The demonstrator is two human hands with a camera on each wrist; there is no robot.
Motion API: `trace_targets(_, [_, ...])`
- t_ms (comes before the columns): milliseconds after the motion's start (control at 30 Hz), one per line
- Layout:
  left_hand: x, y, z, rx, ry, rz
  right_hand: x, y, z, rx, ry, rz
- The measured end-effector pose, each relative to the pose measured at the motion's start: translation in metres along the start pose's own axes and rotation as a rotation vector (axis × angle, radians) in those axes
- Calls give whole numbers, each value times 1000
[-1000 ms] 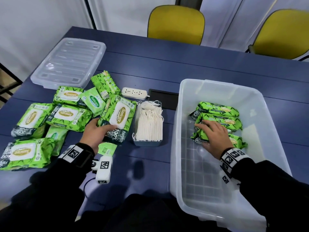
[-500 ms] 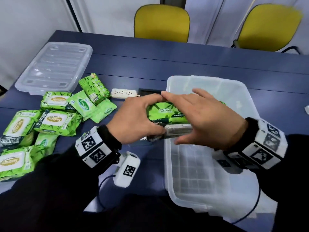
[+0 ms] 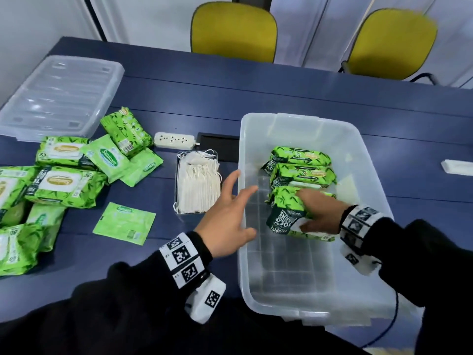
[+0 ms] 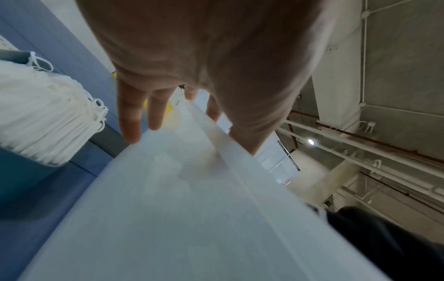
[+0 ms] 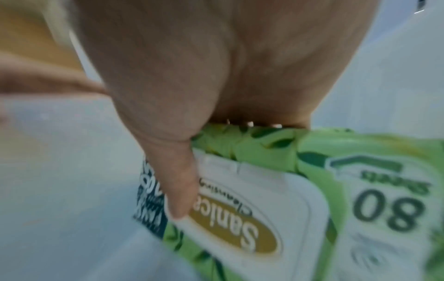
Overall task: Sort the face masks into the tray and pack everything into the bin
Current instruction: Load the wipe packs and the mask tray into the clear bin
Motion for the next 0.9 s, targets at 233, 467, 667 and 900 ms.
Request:
trace_targets(233, [-3, -3, -3, 36, 80, -3, 12, -22, 23, -256, -216, 240])
trace_targets(467, [4, -12, -11, 27, 80, -92, 19, -32, 35, -164, -182, 202])
trace_targets(667, [0, 6, -24, 32, 69, -104, 21, -38, 22, -127, -224, 182])
trace_targets(900, [-20, 27, -50, 69, 93, -79, 39, -33, -14, -89, -185, 207])
Point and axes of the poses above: each hand's wrist, its own x-axis towards the middle knuckle, its own y-axis out of the back of the hand, z = x × y, the point moved 8 cm from there along x, towards the middle knuckle, and after that the axes turned 1 degree about y, right-handed, at the moved point
